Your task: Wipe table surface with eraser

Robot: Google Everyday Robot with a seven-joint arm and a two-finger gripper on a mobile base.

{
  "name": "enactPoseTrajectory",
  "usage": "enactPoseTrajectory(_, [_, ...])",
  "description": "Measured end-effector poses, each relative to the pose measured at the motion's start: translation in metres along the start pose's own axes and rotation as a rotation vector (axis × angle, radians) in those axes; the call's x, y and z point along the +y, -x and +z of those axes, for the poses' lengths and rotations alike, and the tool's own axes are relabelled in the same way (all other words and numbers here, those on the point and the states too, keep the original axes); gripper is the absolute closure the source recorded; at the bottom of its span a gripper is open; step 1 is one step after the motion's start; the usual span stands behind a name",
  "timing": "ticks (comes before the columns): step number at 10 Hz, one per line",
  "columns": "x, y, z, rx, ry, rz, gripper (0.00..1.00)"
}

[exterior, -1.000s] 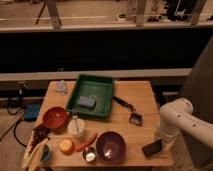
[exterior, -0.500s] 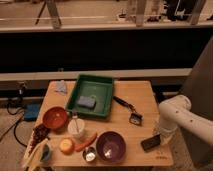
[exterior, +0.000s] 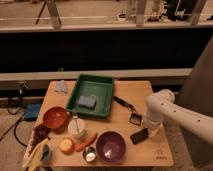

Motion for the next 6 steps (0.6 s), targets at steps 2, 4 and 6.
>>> enactPoseTrajectory(2, [-0.011, 0.018, -0.011, -0.027, -0.022, -0.037, 1.0])
enactPoseTrajectory(4, [-0.013, 0.032, -0.018, -0.039, -0.028, -0.076, 1.0])
enactPoseTrajectory(6, [-0.002, 0.038, -0.018, -0.044, -0.017, -0.092, 1.0])
